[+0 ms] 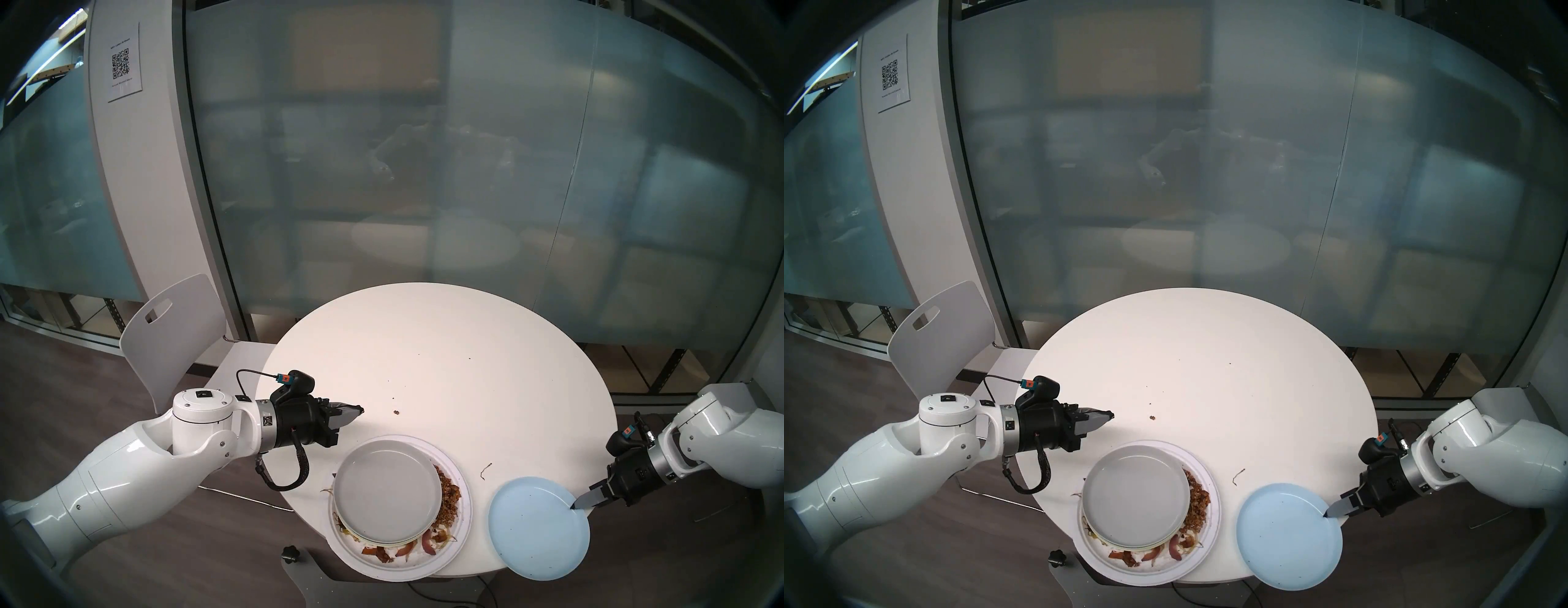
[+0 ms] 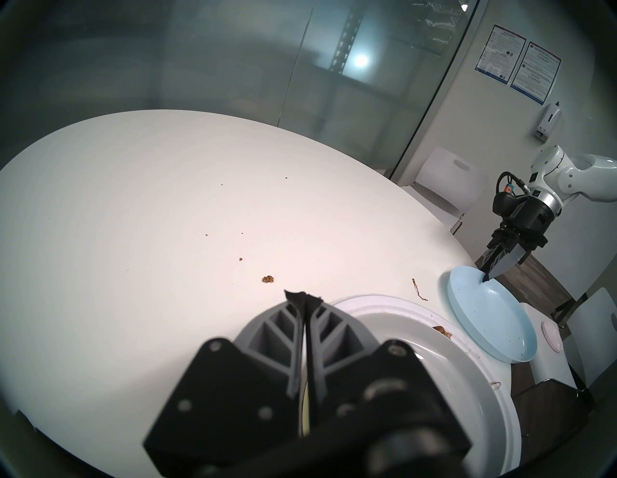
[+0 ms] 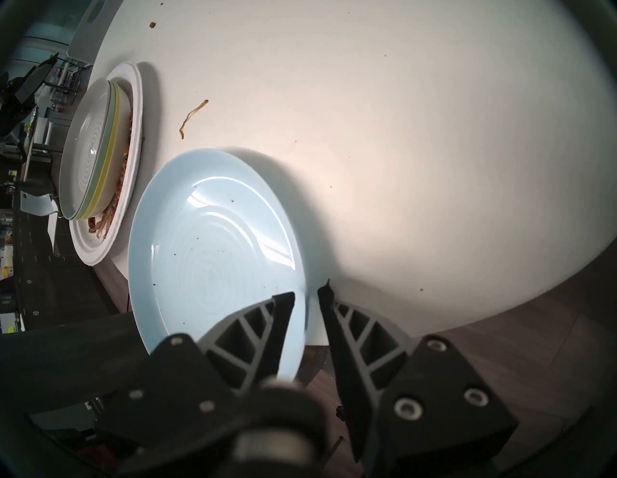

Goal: Stack the plates into one stack

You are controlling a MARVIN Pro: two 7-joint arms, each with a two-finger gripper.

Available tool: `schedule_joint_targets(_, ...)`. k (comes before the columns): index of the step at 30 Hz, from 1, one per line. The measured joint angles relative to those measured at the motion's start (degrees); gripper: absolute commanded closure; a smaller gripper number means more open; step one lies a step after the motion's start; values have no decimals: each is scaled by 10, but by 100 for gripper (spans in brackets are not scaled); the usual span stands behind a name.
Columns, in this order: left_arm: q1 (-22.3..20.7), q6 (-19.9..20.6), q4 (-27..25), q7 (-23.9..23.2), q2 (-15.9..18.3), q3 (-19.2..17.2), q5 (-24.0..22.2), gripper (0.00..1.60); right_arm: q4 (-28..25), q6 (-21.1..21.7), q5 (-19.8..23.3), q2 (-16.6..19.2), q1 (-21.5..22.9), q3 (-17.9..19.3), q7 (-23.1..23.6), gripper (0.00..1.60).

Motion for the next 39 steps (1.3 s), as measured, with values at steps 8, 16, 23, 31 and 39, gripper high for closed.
schedule_joint_targets(8, 0, 0, 0, 0, 0, 0, 0, 128, -7, 11, -11, 0, -15, 21, 3, 160)
schedule_joint_targets(16, 0, 0, 0, 0, 0, 0, 0, 128, -11, 18, -12, -8, -29, 50, 6, 160)
schedule_joint_targets(23, 0, 0, 0, 0, 0, 0, 0, 128, -7, 17, 6, -38, -36, 88, 19, 160)
schedule_joint_targets(31, 0, 0, 0, 0, 0, 0, 0, 128, -3, 15, 29, -88, -55, 148, 39, 160)
schedule_joint_targets(39, 0, 0, 0, 0, 0, 0, 0, 128, -38, 17, 35, -140, -83, 222, 56, 160)
